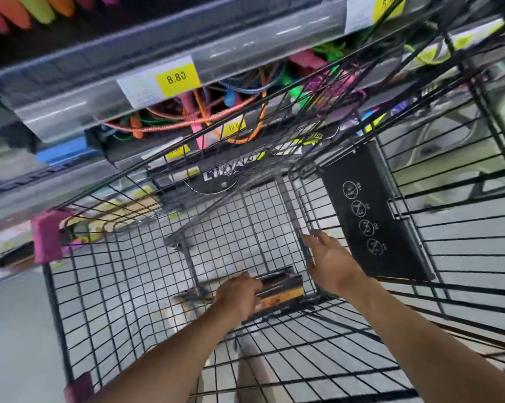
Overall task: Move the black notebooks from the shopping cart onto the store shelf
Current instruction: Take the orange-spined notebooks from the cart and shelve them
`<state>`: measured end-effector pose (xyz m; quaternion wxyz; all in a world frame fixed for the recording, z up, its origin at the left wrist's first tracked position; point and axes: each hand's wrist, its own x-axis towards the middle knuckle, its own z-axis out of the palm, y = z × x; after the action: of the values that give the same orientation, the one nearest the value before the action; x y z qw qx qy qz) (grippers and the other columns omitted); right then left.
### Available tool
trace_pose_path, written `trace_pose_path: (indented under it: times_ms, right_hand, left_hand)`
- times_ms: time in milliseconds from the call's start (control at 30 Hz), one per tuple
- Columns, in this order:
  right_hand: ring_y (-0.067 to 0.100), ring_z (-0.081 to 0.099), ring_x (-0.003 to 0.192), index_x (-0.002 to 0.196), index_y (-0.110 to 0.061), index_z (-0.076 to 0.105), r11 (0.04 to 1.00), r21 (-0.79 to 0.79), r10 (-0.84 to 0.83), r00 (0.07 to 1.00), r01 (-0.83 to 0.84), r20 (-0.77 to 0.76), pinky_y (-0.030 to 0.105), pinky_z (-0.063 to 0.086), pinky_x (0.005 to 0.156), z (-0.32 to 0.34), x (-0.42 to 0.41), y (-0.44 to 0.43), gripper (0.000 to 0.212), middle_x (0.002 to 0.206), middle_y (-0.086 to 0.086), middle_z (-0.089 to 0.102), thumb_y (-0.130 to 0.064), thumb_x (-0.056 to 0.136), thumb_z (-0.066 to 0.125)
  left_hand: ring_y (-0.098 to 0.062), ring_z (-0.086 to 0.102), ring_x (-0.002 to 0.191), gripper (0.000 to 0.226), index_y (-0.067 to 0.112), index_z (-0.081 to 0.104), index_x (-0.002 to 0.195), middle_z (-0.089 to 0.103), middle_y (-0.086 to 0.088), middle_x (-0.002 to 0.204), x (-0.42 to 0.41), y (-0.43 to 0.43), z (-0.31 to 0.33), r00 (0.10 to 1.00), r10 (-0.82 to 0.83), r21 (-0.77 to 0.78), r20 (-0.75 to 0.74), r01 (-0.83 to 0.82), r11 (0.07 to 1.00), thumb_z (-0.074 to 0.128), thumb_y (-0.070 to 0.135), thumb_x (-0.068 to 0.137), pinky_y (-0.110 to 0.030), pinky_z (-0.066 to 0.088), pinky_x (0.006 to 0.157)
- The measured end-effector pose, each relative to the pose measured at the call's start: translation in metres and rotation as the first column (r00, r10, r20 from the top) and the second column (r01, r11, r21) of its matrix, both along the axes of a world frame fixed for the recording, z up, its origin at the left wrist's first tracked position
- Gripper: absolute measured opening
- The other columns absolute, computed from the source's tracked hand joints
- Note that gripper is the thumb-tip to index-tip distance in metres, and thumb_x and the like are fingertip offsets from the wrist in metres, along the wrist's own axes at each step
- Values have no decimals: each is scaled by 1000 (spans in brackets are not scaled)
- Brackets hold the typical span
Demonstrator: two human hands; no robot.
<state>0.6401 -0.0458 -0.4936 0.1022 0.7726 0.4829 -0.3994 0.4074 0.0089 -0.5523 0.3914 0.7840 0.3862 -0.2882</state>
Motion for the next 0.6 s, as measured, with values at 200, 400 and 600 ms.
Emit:
trace_pose_path:
  times_ms: [200, 400, 600]
  right_hand:
    - [26, 41, 141, 154, -27, 31, 999, -5, 48, 998, -48, 28, 38, 38, 117, 4, 4, -4, 74, 161, 5, 30, -13, 91, 68]
    - [24, 64, 112, 145, -23, 47, 977, -117, 169, 983, -177, -77, 35, 55, 97, -14, -9, 3, 59, 131, 13, 64, 4, 92, 48]
    - [27, 51, 130, 153, -20, 36, 916, -203, 337, 938, -346, -77, 44, 44, 109, -59, -49, -1, 67, 147, 9, 50, -20, 92, 65]
  left_hand:
    - [-12, 68, 86, 18, 34, 68, 116, 73, 11, 103, -40, 53, 48, 957, 283, -9, 63, -283, 959, 61, 35, 99, -25, 49, 66]
    - [-22, 70, 100, 26, 34, 65, 123, 73, 4, 116, -96, 87, 55, 885, 464, 27, 35, -465, 885, 66, 28, 98, -33, 54, 82]
    - [-15, 70, 96, 18, 39, 63, 112, 74, 3, 111, -128, 83, 41, 788, 613, -70, 61, -609, 790, 68, 33, 95, -33, 54, 83]
